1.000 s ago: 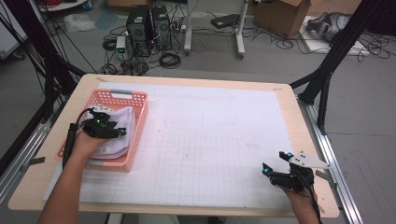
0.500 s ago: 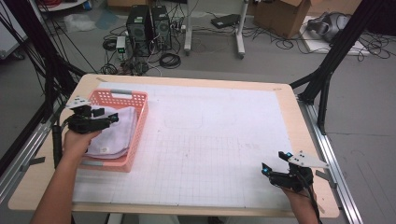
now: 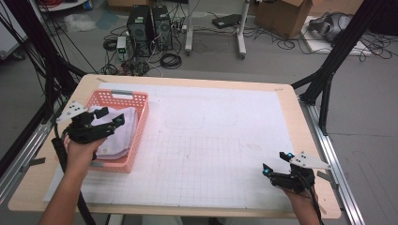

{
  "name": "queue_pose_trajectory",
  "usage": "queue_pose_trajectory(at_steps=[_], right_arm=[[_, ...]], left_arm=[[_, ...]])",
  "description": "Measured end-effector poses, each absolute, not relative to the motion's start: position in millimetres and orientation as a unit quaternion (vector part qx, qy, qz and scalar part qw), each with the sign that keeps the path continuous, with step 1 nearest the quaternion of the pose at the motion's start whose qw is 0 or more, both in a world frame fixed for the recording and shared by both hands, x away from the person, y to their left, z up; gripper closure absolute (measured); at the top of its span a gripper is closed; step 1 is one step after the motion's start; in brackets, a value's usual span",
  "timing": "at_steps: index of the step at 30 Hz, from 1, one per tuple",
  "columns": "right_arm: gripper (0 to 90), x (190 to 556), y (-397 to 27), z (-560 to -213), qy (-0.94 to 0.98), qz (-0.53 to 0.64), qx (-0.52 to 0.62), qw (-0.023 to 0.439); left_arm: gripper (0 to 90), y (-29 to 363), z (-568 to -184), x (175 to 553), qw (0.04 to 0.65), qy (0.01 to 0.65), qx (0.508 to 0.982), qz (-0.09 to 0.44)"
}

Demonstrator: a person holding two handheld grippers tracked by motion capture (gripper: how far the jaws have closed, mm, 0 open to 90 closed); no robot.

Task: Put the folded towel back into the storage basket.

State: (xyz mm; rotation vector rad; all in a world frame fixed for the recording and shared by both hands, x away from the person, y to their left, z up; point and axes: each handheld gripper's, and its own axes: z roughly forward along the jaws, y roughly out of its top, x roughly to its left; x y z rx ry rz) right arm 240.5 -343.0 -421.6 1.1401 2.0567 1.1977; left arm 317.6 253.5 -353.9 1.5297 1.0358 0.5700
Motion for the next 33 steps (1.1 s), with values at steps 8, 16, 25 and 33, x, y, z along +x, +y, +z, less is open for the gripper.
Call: queue_pose_trajectory(at_steps=[8,16,25,33], right_arm=[[18.6,241.8,-345.4,-422.2,0.751,0.445,0.42,0.246],[18.6,240.2,-346.3,-420.9,0.748,0.454,0.417,0.245],[18.6,236.4,-347.4,-418.4,0.741,0.466,0.417,0.245],[18.6,233.9,-344.1,-416.4,0.742,0.469,0.41,0.247]], left_arm=[[21.2,207.0,-361.1,296.3,0.587,0.394,0.669,0.229],[23.0,165.2,-372.9,280.6,0.595,0.336,0.701,0.203],[24.6,145.7,-373.2,266.5,0.608,0.293,0.713,0.188],[24.6,119.5,-390.4,251.9,0.625,0.261,0.719,0.153]])
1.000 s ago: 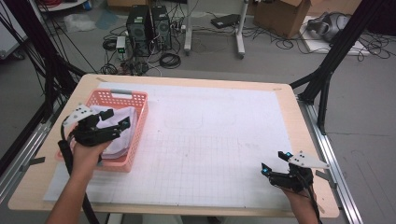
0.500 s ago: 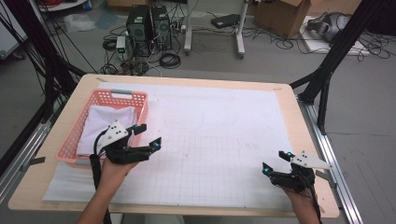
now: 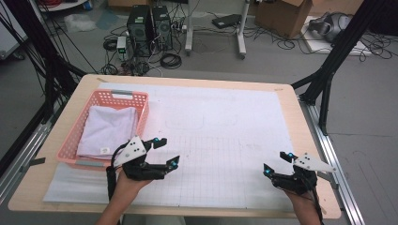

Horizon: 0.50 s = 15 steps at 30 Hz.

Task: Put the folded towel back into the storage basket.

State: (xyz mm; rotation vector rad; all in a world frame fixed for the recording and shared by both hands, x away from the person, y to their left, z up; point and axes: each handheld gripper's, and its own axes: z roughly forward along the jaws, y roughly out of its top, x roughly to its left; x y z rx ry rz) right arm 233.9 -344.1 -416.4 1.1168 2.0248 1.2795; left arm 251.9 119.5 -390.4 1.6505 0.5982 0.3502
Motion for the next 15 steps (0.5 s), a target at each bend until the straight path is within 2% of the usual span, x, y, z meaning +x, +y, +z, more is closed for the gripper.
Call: queue_pose_trajectory(at_steps=[15], right_arm=[[18.6,230.1,-343.1,-415.5,0.741,0.47,0.409,0.25]], left_arm=[[24.7,98.0,-401.2,245.3,0.626,0.247,0.725,0.146]])
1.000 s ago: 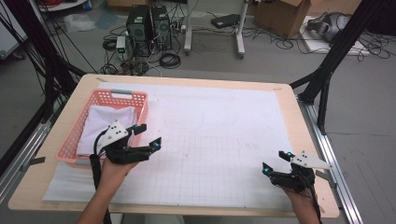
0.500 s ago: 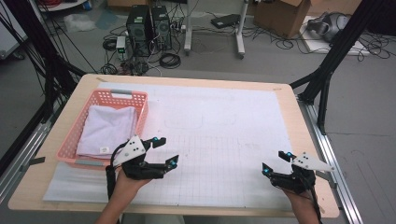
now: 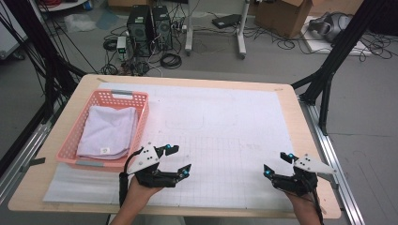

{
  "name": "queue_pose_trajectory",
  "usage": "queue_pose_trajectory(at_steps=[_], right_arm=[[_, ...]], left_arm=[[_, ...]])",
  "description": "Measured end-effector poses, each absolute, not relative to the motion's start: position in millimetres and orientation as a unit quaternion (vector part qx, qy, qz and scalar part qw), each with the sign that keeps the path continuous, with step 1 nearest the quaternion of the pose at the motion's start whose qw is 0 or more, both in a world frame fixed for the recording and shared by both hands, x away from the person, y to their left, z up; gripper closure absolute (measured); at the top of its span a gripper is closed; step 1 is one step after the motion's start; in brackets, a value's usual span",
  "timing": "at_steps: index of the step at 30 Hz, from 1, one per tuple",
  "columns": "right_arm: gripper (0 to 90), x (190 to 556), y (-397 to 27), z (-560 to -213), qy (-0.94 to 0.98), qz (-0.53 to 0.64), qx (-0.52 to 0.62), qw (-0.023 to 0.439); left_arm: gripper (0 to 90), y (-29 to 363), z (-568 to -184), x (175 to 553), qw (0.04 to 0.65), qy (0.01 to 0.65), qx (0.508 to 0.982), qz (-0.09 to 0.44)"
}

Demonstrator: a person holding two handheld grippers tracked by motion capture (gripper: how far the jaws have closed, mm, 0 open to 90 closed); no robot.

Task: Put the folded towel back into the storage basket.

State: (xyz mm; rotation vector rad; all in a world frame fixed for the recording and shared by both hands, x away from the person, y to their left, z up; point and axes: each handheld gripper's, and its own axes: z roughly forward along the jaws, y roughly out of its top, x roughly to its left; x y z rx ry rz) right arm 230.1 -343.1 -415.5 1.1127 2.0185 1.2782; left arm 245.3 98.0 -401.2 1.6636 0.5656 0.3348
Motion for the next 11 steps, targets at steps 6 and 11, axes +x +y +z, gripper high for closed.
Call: queue_pose_trajectory(at_steps=[6,11], right_arm=[[18.6,230.5,-341.9,-415.8,0.744,0.468,0.405,0.252],[18.6,231.3,-340.6,-416.5,0.746,0.467,0.403,0.251]], left_arm=[[24.6,100.9,-401.9,246.2,0.628,0.253,0.722,0.146],[24.5,102.1,-402.0,246.8,0.627,0.256,0.722,0.144]])
